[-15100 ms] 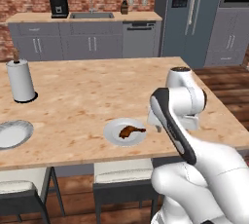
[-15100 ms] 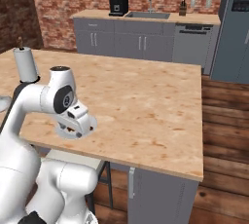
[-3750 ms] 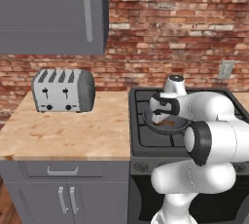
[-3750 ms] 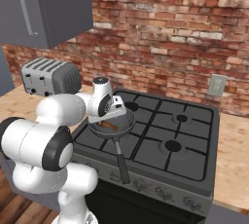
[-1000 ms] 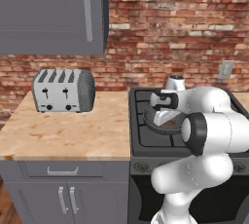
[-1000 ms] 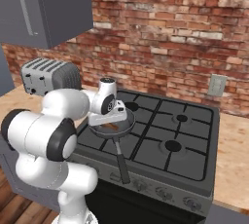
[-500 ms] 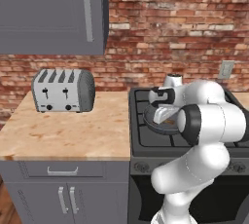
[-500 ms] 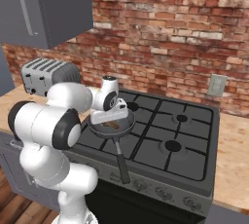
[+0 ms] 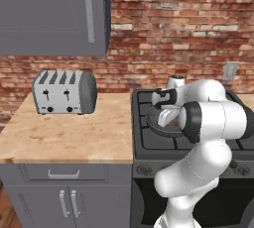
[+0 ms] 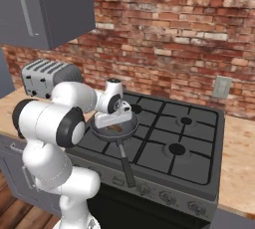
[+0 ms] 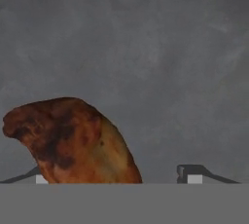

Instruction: Take the chicken drumsticks from the pan and place one on each plate on the dining counter.

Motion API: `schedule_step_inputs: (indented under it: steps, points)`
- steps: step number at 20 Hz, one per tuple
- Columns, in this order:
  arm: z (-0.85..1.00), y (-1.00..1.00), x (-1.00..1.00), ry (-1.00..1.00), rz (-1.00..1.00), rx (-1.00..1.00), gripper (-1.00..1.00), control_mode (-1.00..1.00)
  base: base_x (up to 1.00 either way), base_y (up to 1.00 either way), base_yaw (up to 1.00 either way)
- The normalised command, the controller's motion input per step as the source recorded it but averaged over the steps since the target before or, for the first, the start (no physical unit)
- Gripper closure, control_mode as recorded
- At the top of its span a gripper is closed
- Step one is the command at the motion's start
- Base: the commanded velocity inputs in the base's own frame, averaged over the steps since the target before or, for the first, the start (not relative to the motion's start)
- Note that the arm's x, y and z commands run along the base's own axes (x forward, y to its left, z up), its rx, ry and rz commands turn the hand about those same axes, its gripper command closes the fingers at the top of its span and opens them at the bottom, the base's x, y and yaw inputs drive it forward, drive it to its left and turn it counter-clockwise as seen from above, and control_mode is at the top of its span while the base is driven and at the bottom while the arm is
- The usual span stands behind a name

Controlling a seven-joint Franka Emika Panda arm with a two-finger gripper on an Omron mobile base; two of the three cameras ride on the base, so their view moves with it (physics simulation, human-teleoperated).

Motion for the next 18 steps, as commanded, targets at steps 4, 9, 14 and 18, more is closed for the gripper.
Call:
schedule_step_inputs:
  steps: [4, 9, 14, 18]
  points:
    - [-0.16, 0.0, 0.05, 0.0, 0.08, 0.0, -1.0, -1.0, 0.0, 0.0, 0.0]
    - [-0.09, 0.0, 0.04, 0.01, 0.03, 0.0, 1.0, -1.0, 0.0, 0.0, 0.0]
    - [-0.04, -0.02, -0.1, 0.0, 0.0, 0.0, 1.0, -1.0, 0.0, 0.0, 0.0]
    - [0.27, -0.04, -0.36, 0.0, 0.0, 0.02, 1.0, -1.0, 0.0, 0.0, 0.0]
